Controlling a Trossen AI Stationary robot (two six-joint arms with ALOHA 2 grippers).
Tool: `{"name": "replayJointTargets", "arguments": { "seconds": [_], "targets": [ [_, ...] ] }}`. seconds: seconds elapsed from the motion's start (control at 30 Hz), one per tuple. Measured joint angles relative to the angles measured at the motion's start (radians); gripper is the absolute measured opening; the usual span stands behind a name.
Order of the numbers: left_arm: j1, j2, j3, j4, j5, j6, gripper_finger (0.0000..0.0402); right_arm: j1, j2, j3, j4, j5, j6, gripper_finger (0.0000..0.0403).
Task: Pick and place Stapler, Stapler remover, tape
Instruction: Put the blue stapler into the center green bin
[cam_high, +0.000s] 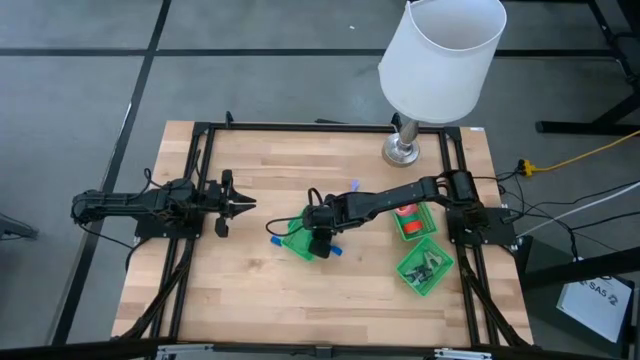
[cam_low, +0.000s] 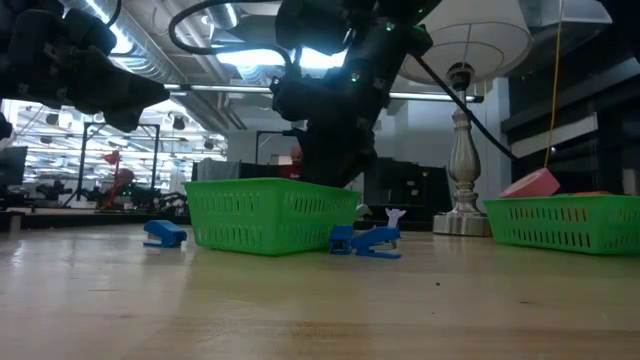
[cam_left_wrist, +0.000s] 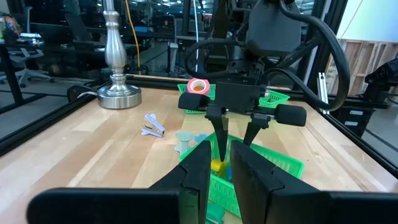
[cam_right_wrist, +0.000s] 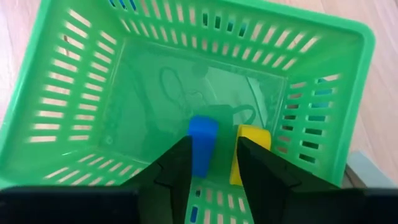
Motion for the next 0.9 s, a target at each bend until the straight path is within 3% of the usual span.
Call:
{"name": "replayJointTargets", "arguments": {
  "seconds": [0.43, 0.77, 0.9],
  "targets": [
    [0.0, 0.0, 0.0, 0.0, 0.0, 0.0, 0.0058, 0.006, -0.015, 0.082, -0.077, 0.003, -0.064, 0.0153],
    [0.0, 0.0, 0.0, 0.0, 0.0, 0.0, 0.0058, 0.094, -0.137, 0.056, -0.188, 0.171, -0.057, 0.0154],
    [0.0, 0.0, 0.0, -0.001, 0.0, 0.0, 0.0058, 0.134, -0.186, -0.002, -0.222, 0.177, 0.014, 0.0154]
  ]
}}
